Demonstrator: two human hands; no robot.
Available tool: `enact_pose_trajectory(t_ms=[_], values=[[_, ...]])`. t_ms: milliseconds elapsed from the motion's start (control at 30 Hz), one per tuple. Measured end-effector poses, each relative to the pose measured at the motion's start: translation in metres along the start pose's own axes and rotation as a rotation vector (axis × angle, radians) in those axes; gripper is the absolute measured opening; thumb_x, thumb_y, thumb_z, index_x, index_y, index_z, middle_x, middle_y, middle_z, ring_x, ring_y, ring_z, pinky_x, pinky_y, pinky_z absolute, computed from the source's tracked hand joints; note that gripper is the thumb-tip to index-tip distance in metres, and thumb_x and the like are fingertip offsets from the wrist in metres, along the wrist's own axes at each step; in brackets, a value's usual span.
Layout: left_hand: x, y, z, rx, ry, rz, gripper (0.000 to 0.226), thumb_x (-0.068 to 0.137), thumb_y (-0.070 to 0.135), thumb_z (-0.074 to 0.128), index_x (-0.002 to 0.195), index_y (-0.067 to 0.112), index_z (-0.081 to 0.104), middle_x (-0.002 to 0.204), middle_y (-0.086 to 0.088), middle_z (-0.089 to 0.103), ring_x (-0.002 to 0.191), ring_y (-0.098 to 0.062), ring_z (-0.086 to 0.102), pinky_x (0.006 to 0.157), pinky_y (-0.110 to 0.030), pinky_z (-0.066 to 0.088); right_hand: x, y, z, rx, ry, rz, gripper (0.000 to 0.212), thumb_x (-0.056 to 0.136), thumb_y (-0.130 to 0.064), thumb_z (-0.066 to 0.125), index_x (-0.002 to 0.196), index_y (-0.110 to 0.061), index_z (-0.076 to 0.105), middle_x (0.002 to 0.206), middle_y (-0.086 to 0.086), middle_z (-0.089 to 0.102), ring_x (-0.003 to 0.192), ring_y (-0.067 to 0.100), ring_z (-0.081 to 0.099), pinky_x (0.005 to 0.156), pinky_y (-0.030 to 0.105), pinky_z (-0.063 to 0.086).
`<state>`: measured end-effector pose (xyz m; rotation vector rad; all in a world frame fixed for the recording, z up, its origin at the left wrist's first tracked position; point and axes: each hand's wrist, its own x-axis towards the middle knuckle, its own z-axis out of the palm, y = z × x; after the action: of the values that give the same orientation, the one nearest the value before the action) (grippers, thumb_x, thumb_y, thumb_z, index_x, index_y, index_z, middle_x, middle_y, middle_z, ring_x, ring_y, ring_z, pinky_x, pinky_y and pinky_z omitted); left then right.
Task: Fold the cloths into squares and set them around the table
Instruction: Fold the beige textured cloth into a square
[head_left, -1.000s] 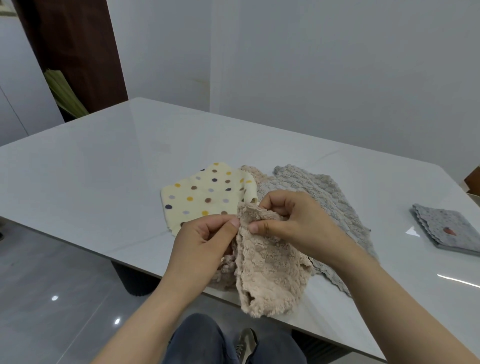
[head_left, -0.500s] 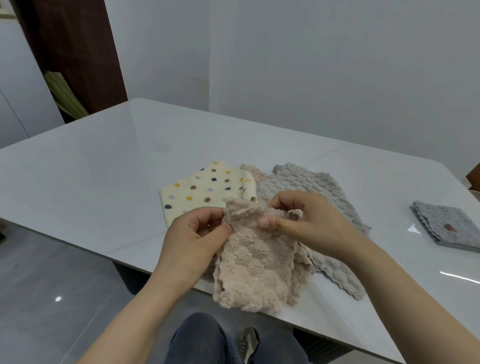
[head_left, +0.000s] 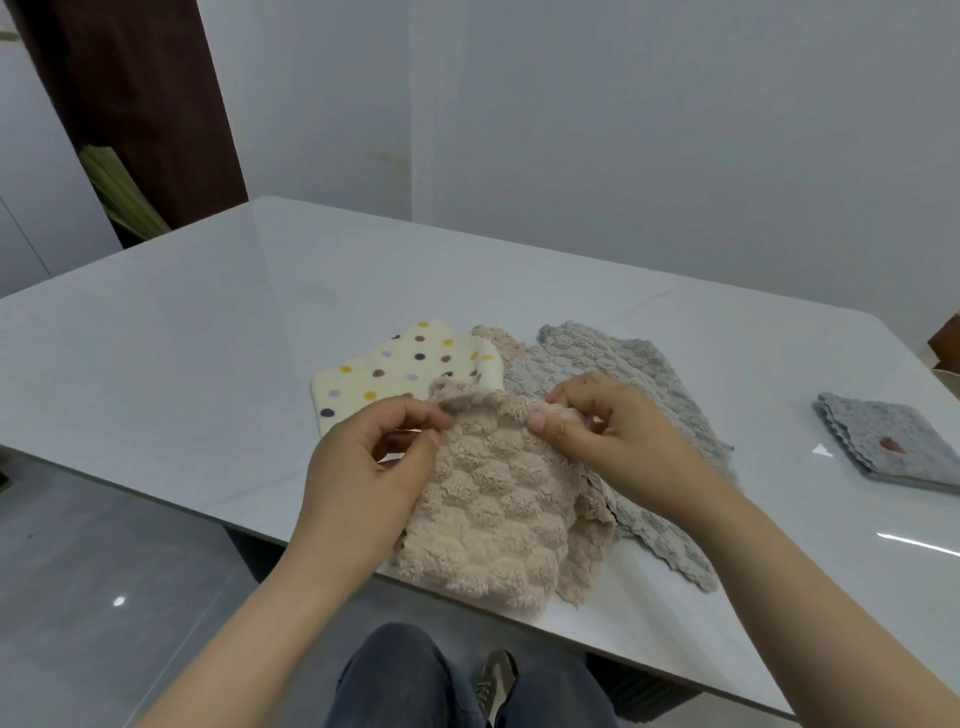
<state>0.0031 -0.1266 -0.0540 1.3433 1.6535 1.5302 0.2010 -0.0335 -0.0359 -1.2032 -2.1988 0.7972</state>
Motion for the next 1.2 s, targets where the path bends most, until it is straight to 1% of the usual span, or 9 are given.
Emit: enact_pose_trajectory(t_ms=[167, 300, 533, 633, 733, 967, 1033, 1100, 1200], values=[[-0.002, 0.000, 0.001, -0.053, -0.044, -0.008, 0.016, 0.081, 0.017, 0.070, 0.085, 0.033, 0.072, 0.094, 0.015, 0.069, 0.084, -0.002, 0.064, 0.070, -0.017, 0.052, -0.002, -0.002, 0.006, 0.172, 0.116, 0.099, 0.028, 0.077, -0.049, 0.072, 0.082, -0.021, 0.071, 0.075, 0.002, 0.061, 0.052, 0.004, 0.041, 0.058, 0.025, 0.036], [-0.005, 0.000, 0.000, -0.020, -0.124, 0.017, 0.033, 0.076, 0.014, 0.076, 0.094, 0.040, 0.067, 0.107, 0.022, 0.059, 0.096, -0.001, 0.059, 0.079, -0.025, 0.054, -0.003, -0.001, 0.007, 0.340, 0.136, 0.155, 0.040, 0.072, -0.045, 0.077, 0.084, -0.008, 0.068, 0.065, 0.011, 0.050, 0.056, 0.017, 0.042, 0.057, 0.027, 0.032], [-0.004, 0.006, 0.001, -0.118, -0.144, 0.094, 0.043, 0.080, 0.002, 0.069, 0.100, 0.039, 0.064, 0.111, 0.022, 0.058, 0.096, -0.002, 0.058, 0.070, -0.014, 0.051, -0.012, 0.005, 0.010, 0.800, 0.000, 0.361, 0.071, 0.058, -0.050, 0.080, 0.119, -0.023, 0.059, 0.113, 0.002, 0.070, 0.092, 0.011, 0.068, 0.078, 0.031, 0.046], [0.000, 0.004, 0.001, -0.195, -0.125, 0.077, 0.034, 0.077, 0.014, 0.072, 0.104, 0.035, 0.065, 0.118, 0.009, 0.063, 0.105, -0.016, 0.061, 0.077, -0.026, 0.056, -0.017, 0.006, 0.019, 0.989, -0.118, 0.401, 0.067, 0.070, -0.048, 0.077, 0.126, -0.015, 0.059, 0.125, 0.010, 0.066, 0.108, 0.028, 0.060, 0.087, 0.039, 0.049], [0.003, 0.005, 0.000, -0.275, -0.099, 0.040, 0.037, 0.077, 0.014, 0.072, 0.110, 0.029, 0.064, 0.116, -0.004, 0.066, 0.106, -0.024, 0.063, 0.082, -0.038, 0.057, -0.022, -0.001, 0.026, 1.137, -0.216, 0.386, 0.053, 0.084, -0.041, 0.062, 0.129, -0.012, 0.058, 0.127, 0.008, 0.065, 0.118, 0.024, 0.061, 0.098, 0.037, 0.051], [0.006, 0.002, -0.003, -0.201, -0.075, 0.018, 0.037, 0.077, 0.033, 0.069, 0.113, 0.040, 0.060, 0.112, -0.003, 0.068, 0.099, -0.019, 0.067, 0.090, -0.041, 0.054, -0.030, -0.013, 0.040, 1.088, -0.155, 0.358, 0.051, 0.083, -0.037, 0.059, 0.126, -0.011, 0.059, 0.118, 0.006, 0.070, 0.108, 0.021, 0.067, 0.089, 0.033, 0.056], [0.006, -0.002, -0.003, -0.171, -0.076, -0.017, 0.035, 0.084, 0.030, 0.069, 0.117, 0.037, 0.058, 0.085, 0.005, 0.069, 0.075, -0.010, 0.065, 0.082, -0.028, 0.054, -0.035, -0.008, 0.040, 0.994, -0.080, 0.340, 0.058, 0.081, -0.043, 0.064, 0.132, -0.018, 0.052, 0.116, -0.002, 0.071, 0.108, 0.019, 0.067, 0.090, 0.037, 0.056], [0.006, -0.004, -0.002, -0.166, -0.060, -0.048, 0.035, 0.086, 0.028, 0.064, 0.119, 0.036, 0.056, 0.067, 0.003, 0.057, 0.063, -0.021, 0.054, 0.075, -0.031, 0.049, -0.041, -0.001, 0.039, 0.885, -0.032, 0.312, 0.080, 0.072, -0.054, 0.075, 0.141, -0.034, 0.040, 0.120, -0.013, 0.067, 0.114, 0.014, 0.063, 0.098, 0.043, 0.051], [0.005, -0.007, 0.000, -0.221, -0.051, -0.107, 0.038, 0.087, 0.023, 0.063, 0.123, 0.033, 0.055, 0.099, 0.004, 0.070, 0.081, -0.031, 0.068, 0.076, -0.041, 0.055, -0.050, 0.004, 0.037, 0.728, -0.036, 0.220, 0.098, 0.057, -0.051, 0.084, 0.140, -0.051, 0.032, 0.139, -0.013, 0.052, 0.126, 0.009, 0.054, 0.105, 0.042, 0.045]])
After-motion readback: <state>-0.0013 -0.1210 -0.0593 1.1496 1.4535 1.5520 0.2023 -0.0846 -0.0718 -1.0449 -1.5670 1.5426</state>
